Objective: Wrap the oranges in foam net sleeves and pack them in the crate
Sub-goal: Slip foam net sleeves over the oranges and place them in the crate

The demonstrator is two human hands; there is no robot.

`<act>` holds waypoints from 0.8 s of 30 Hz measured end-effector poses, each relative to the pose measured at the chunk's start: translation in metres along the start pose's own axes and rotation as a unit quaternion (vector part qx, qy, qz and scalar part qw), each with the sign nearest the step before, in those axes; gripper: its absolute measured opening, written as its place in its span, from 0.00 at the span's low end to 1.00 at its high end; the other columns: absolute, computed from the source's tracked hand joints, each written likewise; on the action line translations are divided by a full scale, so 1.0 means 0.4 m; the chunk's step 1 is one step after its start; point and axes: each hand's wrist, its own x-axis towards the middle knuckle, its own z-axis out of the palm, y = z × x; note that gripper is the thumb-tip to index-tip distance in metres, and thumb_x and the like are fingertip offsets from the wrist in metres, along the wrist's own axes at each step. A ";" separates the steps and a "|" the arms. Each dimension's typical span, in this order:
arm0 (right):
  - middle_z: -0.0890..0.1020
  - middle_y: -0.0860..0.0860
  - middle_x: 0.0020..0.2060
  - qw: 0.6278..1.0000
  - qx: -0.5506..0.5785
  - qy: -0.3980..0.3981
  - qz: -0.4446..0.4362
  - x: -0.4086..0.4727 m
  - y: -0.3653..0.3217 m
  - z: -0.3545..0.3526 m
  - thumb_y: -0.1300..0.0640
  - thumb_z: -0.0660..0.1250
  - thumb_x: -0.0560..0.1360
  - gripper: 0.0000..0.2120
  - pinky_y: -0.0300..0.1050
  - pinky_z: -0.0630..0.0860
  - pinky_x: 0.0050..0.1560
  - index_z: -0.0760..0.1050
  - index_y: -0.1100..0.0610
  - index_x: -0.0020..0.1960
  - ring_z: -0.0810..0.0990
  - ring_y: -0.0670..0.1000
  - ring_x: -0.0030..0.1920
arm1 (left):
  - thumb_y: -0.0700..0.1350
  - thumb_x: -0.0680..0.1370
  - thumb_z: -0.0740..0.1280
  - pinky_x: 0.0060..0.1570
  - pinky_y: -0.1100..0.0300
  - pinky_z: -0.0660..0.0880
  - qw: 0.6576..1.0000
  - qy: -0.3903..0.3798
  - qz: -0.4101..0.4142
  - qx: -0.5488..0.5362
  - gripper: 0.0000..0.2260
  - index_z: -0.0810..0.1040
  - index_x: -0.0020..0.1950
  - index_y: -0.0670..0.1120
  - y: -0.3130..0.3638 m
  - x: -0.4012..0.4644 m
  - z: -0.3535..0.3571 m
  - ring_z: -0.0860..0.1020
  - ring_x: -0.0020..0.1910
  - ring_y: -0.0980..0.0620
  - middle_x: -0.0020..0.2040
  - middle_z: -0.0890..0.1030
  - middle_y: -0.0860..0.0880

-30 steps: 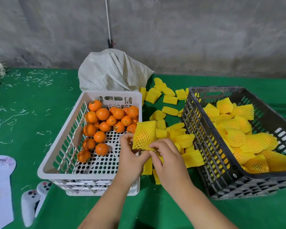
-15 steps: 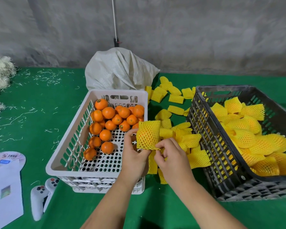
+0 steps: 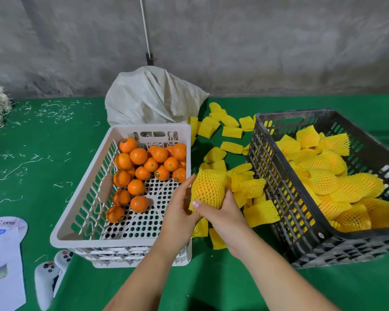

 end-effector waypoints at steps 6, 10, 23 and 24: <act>0.68 0.44 0.74 0.997 -0.004 0.079 0.020 0.008 0.000 -0.083 0.36 0.80 0.56 0.57 0.54 0.73 0.68 0.52 0.35 0.76 0.72 0.52 0.70 | 0.39 0.81 0.73 0.41 0.64 0.77 1.000 -0.015 -0.016 -0.012 0.29 0.71 0.75 0.64 -0.009 0.004 0.003 0.78 0.40 0.55 0.52 0.81 0.54; 0.80 0.57 0.59 0.972 0.080 0.218 -0.032 0.078 -0.065 -0.272 0.44 0.80 0.57 0.51 0.51 0.82 0.46 0.59 0.39 0.74 0.84 0.53 0.46 | 0.50 0.80 0.71 0.42 0.58 0.81 0.998 0.000 -0.049 -0.040 0.19 0.76 0.71 0.63 -0.025 0.012 -0.002 0.81 0.43 0.49 0.52 0.80 0.53; 0.42 0.45 0.83 0.919 -0.370 0.132 0.030 0.198 -0.068 -0.511 0.35 0.65 0.78 0.45 0.61 0.57 0.79 0.40 0.44 0.83 0.47 0.55 0.82 | 0.44 0.83 0.68 0.36 0.64 0.77 0.998 -0.032 -0.046 -0.014 0.09 0.80 0.63 0.54 0.012 0.004 0.026 0.78 0.37 0.46 0.43 0.82 0.47; 0.38 0.45 0.82 0.897 -0.426 0.118 0.019 0.201 -0.058 -0.510 0.35 0.65 0.78 0.47 0.61 0.57 0.79 0.38 0.45 0.83 0.46 0.55 0.82 | 0.46 0.83 0.68 0.37 0.64 0.77 0.998 -0.031 -0.050 -0.019 0.09 0.81 0.62 0.55 0.012 0.006 0.025 0.78 0.37 0.48 0.43 0.82 0.47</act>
